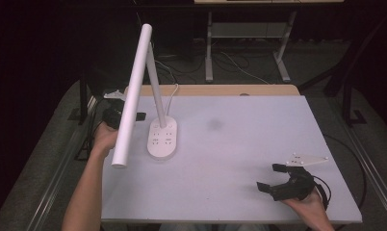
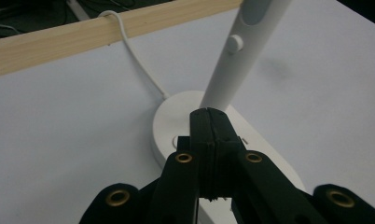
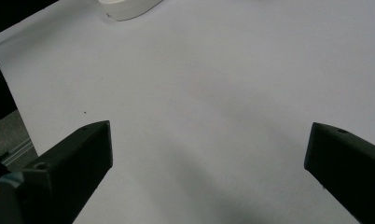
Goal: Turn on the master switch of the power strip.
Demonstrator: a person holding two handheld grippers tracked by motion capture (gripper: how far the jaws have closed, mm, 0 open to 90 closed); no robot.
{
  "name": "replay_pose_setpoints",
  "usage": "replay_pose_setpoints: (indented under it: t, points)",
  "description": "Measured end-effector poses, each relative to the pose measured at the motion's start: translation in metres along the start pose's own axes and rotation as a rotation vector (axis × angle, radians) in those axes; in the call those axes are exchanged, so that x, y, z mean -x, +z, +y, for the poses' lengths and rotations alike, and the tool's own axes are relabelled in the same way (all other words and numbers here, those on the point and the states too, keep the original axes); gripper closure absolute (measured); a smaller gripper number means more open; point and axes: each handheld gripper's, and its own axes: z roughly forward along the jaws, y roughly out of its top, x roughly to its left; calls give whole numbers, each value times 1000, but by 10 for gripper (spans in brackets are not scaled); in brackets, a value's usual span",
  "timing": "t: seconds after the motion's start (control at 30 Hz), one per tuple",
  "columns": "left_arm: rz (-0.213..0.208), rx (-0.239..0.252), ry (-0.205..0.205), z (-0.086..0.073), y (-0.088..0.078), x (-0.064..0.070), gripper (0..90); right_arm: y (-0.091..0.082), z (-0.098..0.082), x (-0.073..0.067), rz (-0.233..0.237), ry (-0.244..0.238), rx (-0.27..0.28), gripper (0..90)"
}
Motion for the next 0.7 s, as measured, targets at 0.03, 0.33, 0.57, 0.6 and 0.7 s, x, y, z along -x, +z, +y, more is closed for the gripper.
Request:
replay_pose_setpoints:
  t: [0.03,0.33,0.57,0.6,0.7]
  points:
    - [9,5,-19,0,1,0,898,0,0,0,0,1,-3,5]
    - [20,52,-92,-1,9,-12,899,3,-1,-2,10,-4,-17,5]
    - [10,35,-105,-3,19,-19,900,3,-1,-2,12,-6,-19,5]
    - [11,35,-107,-4,21,-19,900,3,-1,-2,12,-5,-19,5]
    - [9,28,-115,-5,27,-20,900,3,-1,-1,11,-6,-20,5]
